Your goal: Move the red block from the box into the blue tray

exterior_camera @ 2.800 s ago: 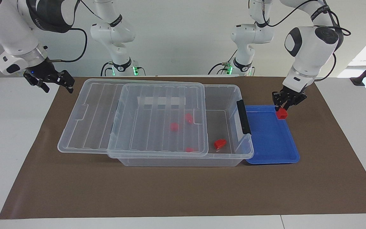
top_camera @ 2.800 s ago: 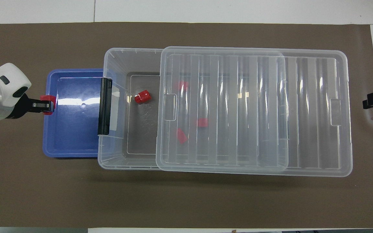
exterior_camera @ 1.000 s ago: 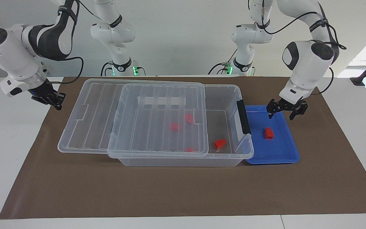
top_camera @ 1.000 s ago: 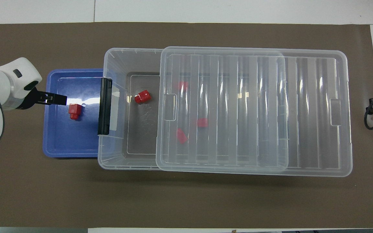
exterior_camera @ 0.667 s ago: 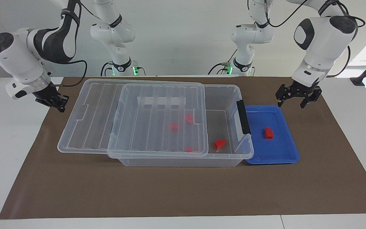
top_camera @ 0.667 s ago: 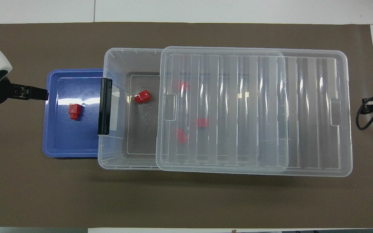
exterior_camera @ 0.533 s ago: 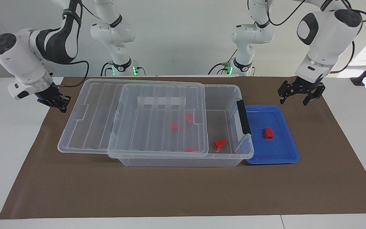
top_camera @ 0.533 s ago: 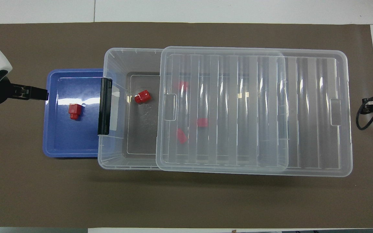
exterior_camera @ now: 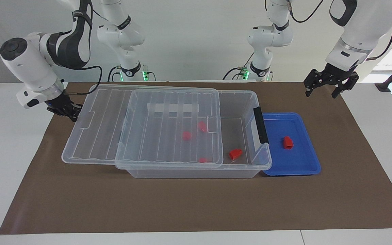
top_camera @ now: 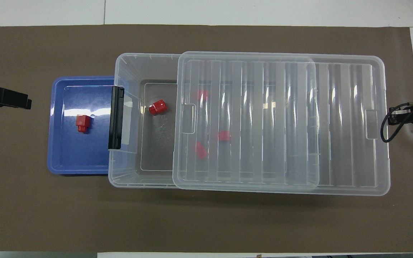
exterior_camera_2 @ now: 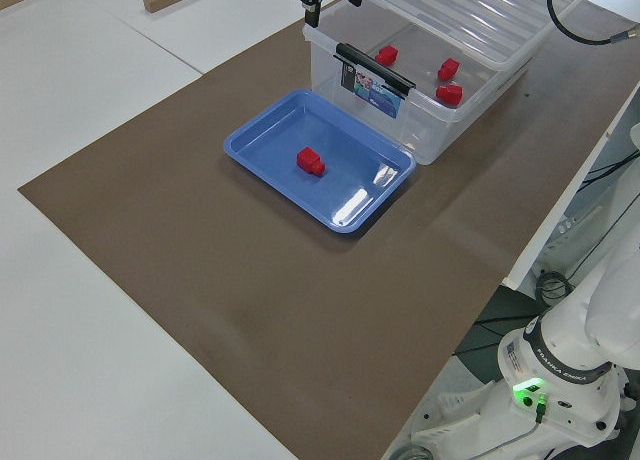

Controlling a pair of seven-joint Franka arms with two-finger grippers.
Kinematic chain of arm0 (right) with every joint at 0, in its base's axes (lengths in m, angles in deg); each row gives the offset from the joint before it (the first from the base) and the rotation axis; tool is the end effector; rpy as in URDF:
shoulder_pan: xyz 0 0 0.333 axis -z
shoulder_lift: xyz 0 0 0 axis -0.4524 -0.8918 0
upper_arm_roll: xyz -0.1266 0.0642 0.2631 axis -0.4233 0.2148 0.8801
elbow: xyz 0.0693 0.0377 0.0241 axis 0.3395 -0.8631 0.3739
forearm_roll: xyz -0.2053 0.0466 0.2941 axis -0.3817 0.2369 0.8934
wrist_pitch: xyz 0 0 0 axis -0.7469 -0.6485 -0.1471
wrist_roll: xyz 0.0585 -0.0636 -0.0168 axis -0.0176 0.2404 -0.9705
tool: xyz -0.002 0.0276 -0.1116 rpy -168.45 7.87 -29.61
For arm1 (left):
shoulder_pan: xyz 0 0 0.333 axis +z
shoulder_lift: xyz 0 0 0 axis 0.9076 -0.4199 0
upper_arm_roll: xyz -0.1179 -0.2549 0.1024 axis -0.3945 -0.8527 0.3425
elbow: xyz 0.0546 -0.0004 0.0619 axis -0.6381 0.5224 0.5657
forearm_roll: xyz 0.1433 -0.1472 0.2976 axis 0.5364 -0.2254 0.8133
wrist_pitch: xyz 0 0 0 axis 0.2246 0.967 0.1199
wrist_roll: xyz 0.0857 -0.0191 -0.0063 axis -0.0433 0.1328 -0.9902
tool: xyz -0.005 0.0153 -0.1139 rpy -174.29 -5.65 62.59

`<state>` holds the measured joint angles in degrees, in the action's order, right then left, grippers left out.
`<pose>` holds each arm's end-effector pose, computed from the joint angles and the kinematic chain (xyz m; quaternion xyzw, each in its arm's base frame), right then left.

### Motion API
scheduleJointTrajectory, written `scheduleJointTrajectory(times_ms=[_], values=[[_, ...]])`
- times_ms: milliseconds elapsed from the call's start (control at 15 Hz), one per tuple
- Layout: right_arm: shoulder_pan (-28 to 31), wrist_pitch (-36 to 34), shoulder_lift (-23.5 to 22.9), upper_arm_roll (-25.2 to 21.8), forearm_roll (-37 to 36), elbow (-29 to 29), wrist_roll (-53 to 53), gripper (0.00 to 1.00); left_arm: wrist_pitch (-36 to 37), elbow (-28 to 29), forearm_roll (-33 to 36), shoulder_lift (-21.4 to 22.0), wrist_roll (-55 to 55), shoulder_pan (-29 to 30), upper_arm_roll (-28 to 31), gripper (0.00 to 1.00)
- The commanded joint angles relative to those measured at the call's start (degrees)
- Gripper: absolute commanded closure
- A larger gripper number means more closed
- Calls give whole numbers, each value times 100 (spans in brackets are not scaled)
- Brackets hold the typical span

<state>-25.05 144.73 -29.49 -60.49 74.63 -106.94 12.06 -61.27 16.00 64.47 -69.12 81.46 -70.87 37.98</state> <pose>0.5206 -0.0962 0.4628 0.9990 -0.0380 -0.0245 0.0049 0.5206 -0.0432 0.6029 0.9957 -0.0914 0.0174 0.0007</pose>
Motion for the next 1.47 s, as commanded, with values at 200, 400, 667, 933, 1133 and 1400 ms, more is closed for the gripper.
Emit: scheduleJointTrajectory(times_ms=[200, 400, 667, 933, 1133, 1400], values=[[35, 255, 124, 166, 64, -240, 248, 100, 107, -19, -1, -6, -13, 42, 36, 0], [35, 309, 115, 175, 91, -275, 249, 100, 107, -19, -1, -6, -13, 25, 27, 0], [26, 309, 115, 298, 108, -284, 424, 100, 107, -19, -1, -6, -4, 33, 27, 0], [26, 326, 115, 483, 108, -284, 556, 100, 107, -19, -1, -6, -4, 33, 27, 0], [26, 344, 115, 553, 108, -293, 565, 100, 107, -19, -1, -6, -13, 33, 27, 0], [26, 344, 115, 667, 108, -302, 714, 100, 107, -19, -1, -6, -13, 33, 27, 0]])
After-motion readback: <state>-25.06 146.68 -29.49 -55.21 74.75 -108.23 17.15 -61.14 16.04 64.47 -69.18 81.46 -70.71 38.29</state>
